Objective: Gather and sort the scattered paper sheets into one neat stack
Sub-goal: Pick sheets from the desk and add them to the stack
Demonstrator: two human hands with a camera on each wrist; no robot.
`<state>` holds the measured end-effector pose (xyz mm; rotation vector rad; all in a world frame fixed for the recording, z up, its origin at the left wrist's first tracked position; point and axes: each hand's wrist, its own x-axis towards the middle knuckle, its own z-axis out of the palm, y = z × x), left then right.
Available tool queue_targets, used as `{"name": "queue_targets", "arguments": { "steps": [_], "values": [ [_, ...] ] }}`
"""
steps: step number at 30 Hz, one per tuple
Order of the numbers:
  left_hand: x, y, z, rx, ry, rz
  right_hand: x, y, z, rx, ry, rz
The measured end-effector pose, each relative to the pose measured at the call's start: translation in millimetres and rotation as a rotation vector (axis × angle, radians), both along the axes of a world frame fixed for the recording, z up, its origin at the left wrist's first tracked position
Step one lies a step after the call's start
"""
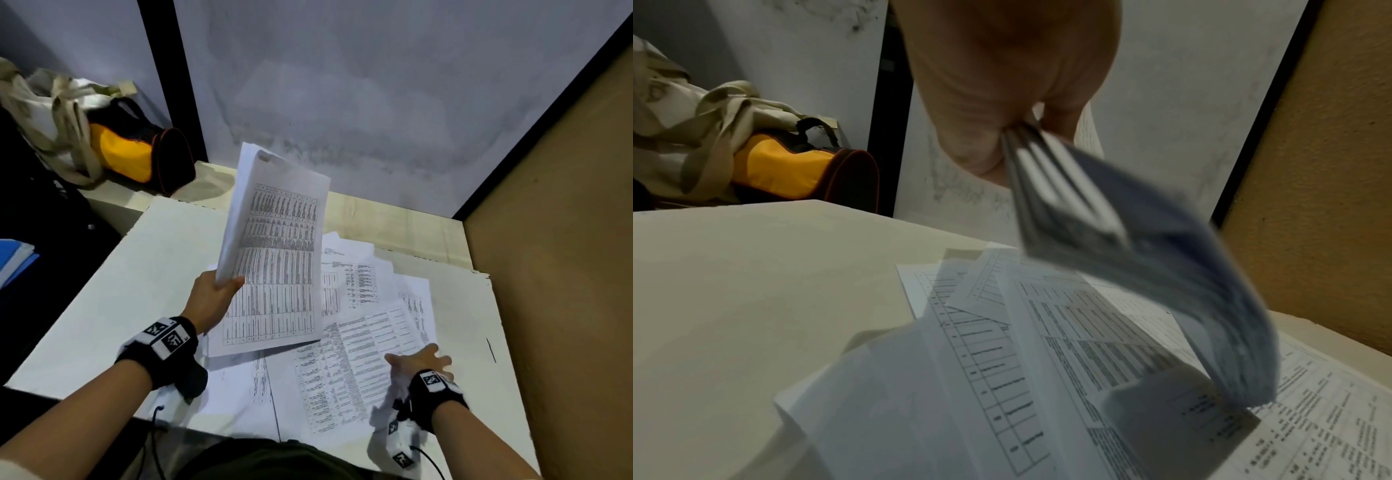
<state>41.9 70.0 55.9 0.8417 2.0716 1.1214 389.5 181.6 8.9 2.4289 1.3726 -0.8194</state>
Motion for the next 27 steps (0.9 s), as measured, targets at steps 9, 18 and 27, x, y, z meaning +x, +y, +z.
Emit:
{"name": "queue_targets", "arguments": {
  "steps": [9, 18, 27],
  "values": [
    [1.8, 8.2, 2.7, 0.007, -0.011, 0.01, 11.9, 34.2, 12.5, -0.053, -0.038, 0.351],
    [2.7, 7.2, 4.0, 0.005, -0.025, 0.001, 5.3, 67.1, 27.3, 0.299, 0.171, -0.049],
    [5.6, 4.9, 3.0, -0.016, -0.008, 0.011, -1.4, 27.7, -3.2, 0.093, 0.136, -0.077]
  ]
}}
